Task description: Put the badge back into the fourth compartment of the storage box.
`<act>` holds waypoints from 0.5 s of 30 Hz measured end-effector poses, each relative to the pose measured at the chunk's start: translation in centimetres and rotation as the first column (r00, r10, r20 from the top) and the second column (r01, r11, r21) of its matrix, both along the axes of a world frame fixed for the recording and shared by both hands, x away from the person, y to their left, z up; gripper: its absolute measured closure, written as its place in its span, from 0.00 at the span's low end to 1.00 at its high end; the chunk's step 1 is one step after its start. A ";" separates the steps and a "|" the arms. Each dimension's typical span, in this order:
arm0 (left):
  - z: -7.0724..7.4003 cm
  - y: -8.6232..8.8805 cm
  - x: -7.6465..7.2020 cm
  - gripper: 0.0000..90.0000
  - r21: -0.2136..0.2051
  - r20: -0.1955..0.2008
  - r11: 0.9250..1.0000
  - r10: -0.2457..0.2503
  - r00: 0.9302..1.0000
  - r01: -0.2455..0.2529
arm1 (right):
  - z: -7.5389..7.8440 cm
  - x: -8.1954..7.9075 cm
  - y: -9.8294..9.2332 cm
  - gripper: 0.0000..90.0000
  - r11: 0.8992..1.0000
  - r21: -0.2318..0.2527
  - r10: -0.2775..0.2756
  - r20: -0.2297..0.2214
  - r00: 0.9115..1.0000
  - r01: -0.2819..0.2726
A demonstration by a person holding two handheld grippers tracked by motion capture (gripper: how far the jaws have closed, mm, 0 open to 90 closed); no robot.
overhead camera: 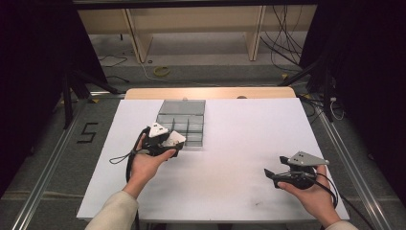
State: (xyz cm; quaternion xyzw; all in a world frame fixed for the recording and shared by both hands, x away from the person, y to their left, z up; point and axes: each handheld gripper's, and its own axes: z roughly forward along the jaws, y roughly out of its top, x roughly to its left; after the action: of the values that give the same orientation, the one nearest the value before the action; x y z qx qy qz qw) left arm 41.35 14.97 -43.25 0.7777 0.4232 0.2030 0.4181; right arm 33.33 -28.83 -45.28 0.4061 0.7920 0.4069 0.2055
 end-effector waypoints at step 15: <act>0.2 1.0 0.3 0.37 -0.012 0.009 0.996 0.088 0.996 -0.088 | 0.0 0.0 0.0 0.27 1.000 0.000 -0.002 -0.001 1.000 0.002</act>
State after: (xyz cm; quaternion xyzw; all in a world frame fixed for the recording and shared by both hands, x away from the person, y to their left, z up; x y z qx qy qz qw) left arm 41.64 15.97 -43.00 0.7549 0.4563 0.2225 0.4152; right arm 33.35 -28.81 -45.31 0.4071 0.7918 0.4064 0.2055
